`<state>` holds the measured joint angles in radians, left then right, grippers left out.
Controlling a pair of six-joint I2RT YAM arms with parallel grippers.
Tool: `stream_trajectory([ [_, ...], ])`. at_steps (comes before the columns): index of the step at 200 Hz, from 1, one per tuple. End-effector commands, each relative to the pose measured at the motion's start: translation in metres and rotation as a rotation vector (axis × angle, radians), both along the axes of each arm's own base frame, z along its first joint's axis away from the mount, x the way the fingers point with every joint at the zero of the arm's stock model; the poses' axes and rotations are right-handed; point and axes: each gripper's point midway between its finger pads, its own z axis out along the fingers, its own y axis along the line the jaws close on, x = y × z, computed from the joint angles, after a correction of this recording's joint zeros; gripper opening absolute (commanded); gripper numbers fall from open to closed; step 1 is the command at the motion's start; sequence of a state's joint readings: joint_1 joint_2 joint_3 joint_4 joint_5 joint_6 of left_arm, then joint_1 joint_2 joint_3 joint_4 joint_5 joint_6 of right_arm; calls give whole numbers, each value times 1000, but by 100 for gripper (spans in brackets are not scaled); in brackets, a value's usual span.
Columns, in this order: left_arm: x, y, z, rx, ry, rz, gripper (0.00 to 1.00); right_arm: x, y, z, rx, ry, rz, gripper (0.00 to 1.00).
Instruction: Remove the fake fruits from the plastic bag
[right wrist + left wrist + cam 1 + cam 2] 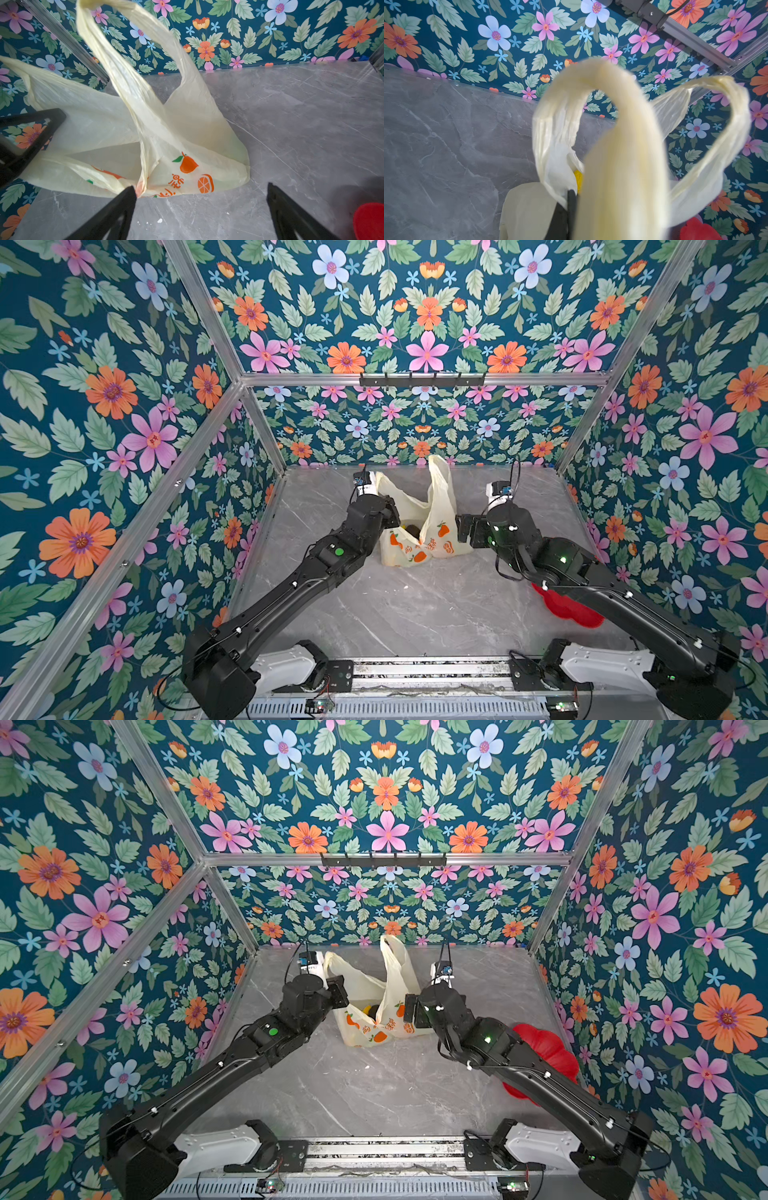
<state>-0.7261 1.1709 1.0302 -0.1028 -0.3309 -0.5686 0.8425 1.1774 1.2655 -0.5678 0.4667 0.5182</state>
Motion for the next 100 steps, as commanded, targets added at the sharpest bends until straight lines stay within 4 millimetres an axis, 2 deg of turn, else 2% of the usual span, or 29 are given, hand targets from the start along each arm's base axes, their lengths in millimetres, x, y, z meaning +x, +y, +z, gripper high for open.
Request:
stream_trajectory([
  [1,-7,9,5,-17,-40,22,0,8,19,12,-40,-25,31,99],
  [46,-24,15,2,-48,-48,-7,0,42,57,35,-153,-78,39,99],
  [81,-28,17,-3,-47,-38,-15,0,74,70,48,-255,-117,-25,99],
  [82,-28,17,-3,-48,-38,-15,0,78,73,41,-272,-106,-26,99],
  [85,-28,18,-3,-47,-39,-11,0,83,74,36,-294,-100,-38,99],
  [100,-30,19,-3,-51,-39,-9,0,101,70,32,-343,-74,-92,99],
])
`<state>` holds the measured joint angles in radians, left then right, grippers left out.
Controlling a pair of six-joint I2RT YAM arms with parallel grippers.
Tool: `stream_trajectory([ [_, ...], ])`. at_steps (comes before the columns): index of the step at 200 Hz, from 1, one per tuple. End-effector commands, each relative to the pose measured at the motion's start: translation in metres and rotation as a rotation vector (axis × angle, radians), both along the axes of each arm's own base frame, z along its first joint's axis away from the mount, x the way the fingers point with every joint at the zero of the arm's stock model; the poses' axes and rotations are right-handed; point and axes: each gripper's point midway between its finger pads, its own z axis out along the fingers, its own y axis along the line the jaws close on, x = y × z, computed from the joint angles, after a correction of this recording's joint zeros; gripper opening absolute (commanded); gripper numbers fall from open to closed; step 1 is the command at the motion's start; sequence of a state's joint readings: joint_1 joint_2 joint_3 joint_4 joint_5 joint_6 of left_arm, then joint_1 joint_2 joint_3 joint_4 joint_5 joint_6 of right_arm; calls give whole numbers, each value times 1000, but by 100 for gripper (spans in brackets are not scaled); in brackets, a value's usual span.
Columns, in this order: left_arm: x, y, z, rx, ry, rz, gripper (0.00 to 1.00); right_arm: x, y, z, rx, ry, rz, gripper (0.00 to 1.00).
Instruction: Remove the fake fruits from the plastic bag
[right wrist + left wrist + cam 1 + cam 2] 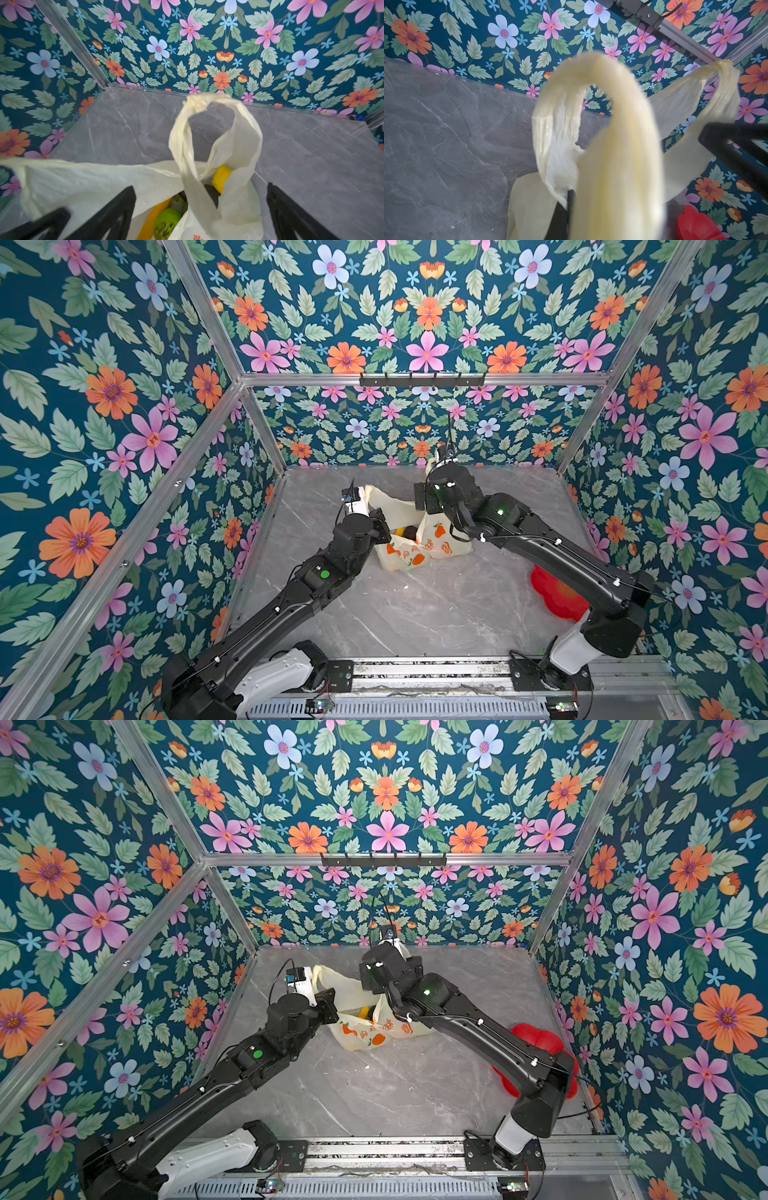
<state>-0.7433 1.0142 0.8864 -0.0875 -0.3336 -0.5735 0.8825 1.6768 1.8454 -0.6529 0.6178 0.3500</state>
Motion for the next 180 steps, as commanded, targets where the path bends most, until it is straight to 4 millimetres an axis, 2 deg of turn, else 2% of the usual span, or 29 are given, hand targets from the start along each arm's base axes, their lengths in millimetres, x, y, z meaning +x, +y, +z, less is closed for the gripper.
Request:
stream_trajectory([
  [1,-1,1,6,-27,-18,4,0,24,-13,-12,-138,14,-94,99],
  [28,-1,2,3,-28,-12,9,0,47,-9,-26,-191,50,-128,99],
  [42,0,7,0,-18,-2,36,0,51,-16,-32,-236,76,-176,99],
  [54,1,14,-5,1,21,75,0,50,-25,-35,-257,90,-209,93],
  [77,2,24,-12,37,54,134,0,46,-33,-43,-214,108,-187,73],
  [86,2,26,-14,39,56,146,0,44,-37,-44,-200,105,-184,69],
  [114,3,26,-14,32,55,152,0,36,-55,-50,-156,127,-207,65],
  [165,5,27,-17,33,61,164,0,28,-67,-75,-40,218,-188,64],
  [180,5,27,-19,31,65,164,0,25,-74,-82,-15,237,-202,72],
])
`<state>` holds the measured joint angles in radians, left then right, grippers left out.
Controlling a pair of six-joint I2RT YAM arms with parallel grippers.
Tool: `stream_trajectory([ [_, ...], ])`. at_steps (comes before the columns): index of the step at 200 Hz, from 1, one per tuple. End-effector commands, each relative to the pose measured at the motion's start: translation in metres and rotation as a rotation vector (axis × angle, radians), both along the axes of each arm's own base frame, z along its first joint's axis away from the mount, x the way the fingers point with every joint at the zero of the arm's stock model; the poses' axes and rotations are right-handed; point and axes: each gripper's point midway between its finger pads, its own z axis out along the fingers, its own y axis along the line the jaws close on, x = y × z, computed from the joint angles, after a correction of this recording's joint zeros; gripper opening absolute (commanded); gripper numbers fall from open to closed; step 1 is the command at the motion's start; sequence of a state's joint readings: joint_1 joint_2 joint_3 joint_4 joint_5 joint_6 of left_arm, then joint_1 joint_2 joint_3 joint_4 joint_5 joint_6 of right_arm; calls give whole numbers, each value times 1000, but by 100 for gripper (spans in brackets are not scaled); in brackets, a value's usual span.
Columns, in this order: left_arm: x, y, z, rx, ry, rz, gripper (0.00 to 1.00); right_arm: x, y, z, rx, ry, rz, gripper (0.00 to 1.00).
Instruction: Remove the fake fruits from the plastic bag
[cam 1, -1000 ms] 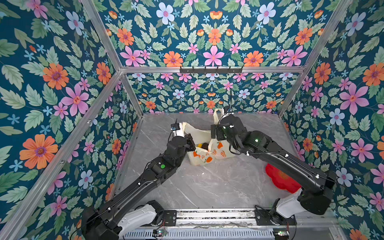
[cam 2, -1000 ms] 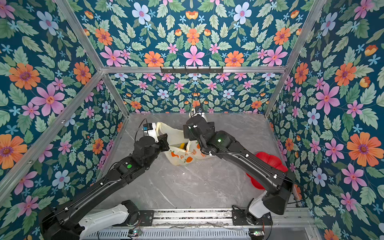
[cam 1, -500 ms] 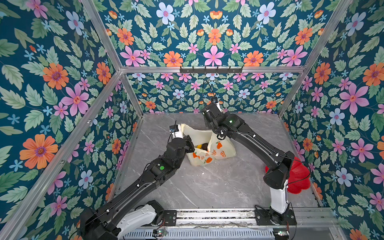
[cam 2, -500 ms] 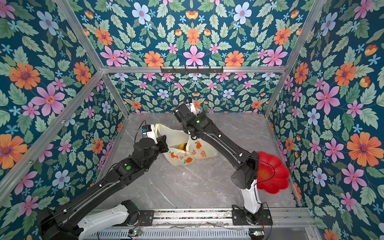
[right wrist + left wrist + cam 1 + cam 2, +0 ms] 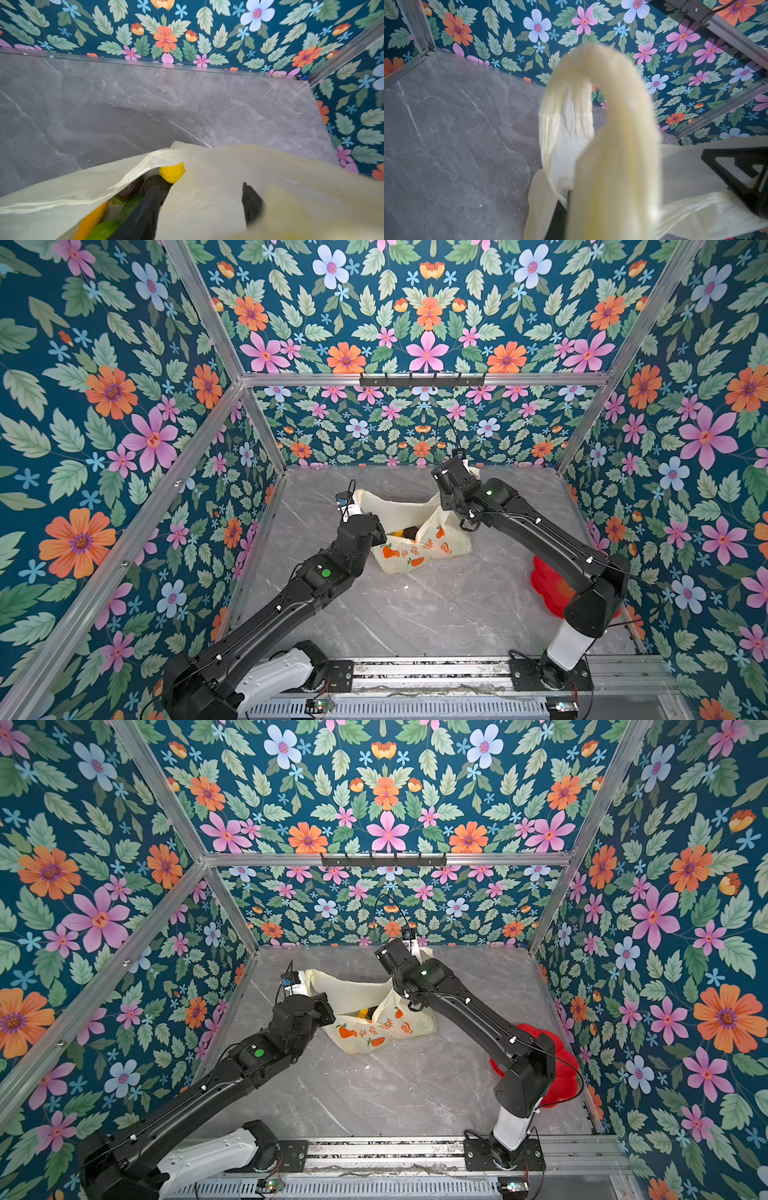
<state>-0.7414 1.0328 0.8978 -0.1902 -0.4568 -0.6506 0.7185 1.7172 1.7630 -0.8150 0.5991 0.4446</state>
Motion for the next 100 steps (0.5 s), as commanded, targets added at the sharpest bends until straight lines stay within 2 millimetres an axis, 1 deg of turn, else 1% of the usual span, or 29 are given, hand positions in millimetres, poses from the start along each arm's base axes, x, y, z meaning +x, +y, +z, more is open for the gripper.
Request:
stream_trajectory([
  [1,1,3,1,-4,-5,23,0,-2,-1,-5,105,14,-15,73],
  [7,1,3,-1,-2,-1,24,0,-4,-4,-6,104,14,-20,79],
  [17,1,3,-4,-1,4,20,0,-5,-4,-13,103,27,-20,85],
  [18,1,2,-4,-2,4,19,0,-8,-5,-6,116,14,-18,85],
  [20,1,2,-3,-2,4,17,0,-9,-6,-1,127,5,-16,86],
  [30,2,1,-6,1,10,15,0,-12,-5,2,143,4,-3,90],
  [48,3,-2,-6,-3,11,5,0,-17,2,10,183,7,34,92],
  [79,4,-3,-5,-6,8,5,0,-27,22,33,208,-27,114,94],
  [100,4,-2,-5,-5,6,10,0,-32,27,37,192,-20,125,94],
])
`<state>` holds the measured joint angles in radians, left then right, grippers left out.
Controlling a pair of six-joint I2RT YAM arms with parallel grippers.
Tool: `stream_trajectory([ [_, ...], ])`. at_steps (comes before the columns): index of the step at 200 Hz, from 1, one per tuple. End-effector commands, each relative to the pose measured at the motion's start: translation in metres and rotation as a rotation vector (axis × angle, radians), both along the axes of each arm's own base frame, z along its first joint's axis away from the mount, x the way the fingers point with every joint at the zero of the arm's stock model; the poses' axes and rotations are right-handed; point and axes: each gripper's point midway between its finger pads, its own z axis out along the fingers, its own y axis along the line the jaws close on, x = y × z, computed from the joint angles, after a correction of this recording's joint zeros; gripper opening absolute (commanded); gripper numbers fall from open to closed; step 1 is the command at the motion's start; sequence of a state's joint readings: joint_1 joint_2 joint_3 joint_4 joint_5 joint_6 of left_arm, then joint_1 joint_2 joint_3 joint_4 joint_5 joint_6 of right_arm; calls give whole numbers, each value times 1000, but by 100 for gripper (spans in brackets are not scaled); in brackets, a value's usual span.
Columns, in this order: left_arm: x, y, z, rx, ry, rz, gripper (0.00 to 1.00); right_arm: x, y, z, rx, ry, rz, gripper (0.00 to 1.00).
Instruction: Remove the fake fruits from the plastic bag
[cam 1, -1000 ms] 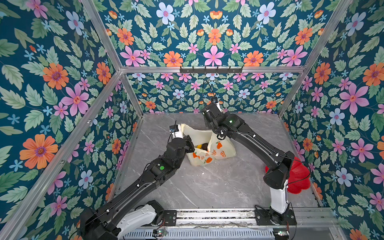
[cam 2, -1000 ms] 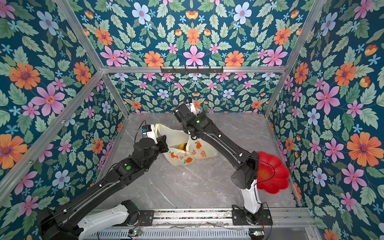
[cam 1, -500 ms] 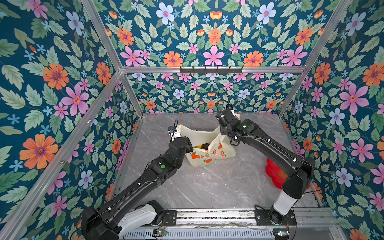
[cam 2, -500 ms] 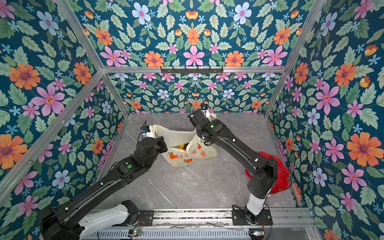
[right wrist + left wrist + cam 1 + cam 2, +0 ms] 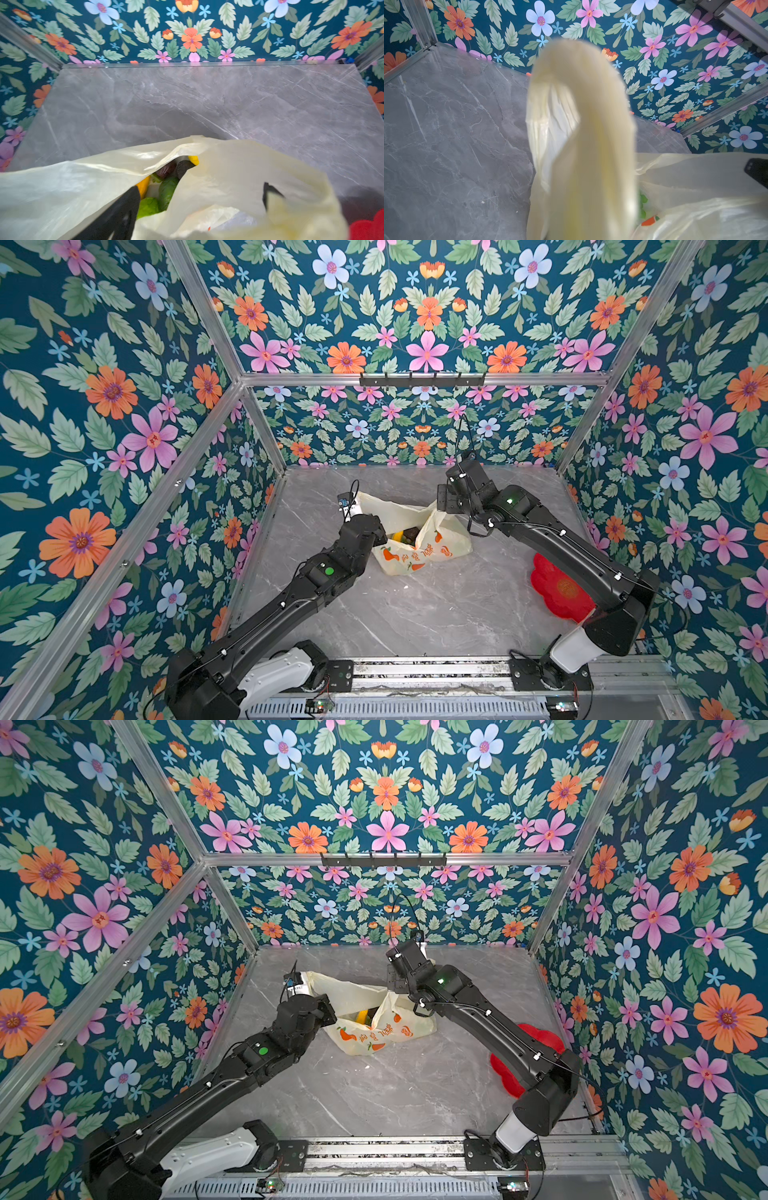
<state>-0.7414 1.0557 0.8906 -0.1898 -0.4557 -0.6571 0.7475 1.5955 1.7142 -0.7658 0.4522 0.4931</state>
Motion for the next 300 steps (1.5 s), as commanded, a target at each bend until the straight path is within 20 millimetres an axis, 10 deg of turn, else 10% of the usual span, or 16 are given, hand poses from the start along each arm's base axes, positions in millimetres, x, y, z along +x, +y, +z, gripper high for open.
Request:
stream_trajectory([
  [1,2,0,6,-20,-18,10,0,-5,7,6,-7,-3,24,94],
  [64,3,4,10,-18,-29,24,0,-26,2,-3,-5,6,-7,99],
  [110,2,0,11,-36,-33,5,0,-2,-9,-16,28,20,-80,99],
  [300,3,-8,6,-56,-25,-28,0,21,55,-36,93,38,-4,99],
])
